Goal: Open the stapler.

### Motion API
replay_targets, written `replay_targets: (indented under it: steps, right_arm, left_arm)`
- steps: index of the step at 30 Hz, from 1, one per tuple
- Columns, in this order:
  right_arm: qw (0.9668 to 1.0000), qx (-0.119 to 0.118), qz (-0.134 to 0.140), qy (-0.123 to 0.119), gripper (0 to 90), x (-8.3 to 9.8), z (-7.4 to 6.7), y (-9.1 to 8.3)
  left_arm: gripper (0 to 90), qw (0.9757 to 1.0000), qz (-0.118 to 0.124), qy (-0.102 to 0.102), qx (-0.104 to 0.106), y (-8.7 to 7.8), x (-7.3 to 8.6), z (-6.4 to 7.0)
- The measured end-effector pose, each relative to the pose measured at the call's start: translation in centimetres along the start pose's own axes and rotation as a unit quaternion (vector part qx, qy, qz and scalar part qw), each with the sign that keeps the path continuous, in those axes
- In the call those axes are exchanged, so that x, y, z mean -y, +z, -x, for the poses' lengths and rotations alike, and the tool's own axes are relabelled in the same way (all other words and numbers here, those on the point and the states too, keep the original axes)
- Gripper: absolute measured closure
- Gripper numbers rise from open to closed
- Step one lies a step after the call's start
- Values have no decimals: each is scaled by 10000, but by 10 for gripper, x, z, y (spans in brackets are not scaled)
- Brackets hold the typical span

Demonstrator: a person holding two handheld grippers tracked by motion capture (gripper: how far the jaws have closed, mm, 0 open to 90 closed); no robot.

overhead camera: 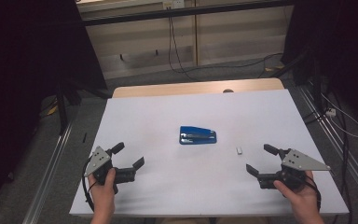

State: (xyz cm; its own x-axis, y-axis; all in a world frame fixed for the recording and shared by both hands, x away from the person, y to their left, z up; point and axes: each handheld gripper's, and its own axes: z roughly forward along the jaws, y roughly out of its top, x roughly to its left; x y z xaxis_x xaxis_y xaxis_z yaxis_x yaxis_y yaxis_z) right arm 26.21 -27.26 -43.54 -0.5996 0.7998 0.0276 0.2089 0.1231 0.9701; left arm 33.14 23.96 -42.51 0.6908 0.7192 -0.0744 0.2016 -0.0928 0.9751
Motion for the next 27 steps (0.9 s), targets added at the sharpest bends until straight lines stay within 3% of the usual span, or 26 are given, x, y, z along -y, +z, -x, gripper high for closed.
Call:
replay_targets:
  steps: [14,27]
  right_arm:
    - [10000,79,-48,-23,62,1,2,-1]
    - [9997,167,-143,-146,63,-1,4,14]
  left_arm:
    - [18,9999,-44,50,144,9,-2,3]
    - [17,9995,-65,-27,312,24,-5,8]
